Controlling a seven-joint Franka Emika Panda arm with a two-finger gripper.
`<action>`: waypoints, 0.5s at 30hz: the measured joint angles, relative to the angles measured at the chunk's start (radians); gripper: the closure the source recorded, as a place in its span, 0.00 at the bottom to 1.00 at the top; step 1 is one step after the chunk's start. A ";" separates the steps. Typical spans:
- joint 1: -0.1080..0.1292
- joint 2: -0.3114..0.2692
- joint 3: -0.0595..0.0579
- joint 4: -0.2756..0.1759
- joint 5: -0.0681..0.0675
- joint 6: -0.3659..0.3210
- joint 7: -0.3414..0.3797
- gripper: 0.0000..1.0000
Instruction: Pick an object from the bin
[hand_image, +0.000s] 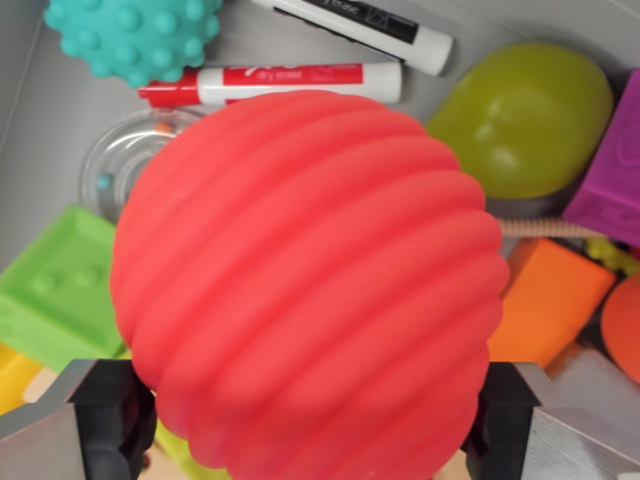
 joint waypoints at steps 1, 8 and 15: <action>0.000 -0.008 0.000 0.001 0.000 -0.010 0.000 1.00; 0.000 -0.053 0.000 0.011 0.004 -0.073 -0.003 1.00; 0.000 -0.091 0.001 0.030 0.007 -0.134 -0.005 1.00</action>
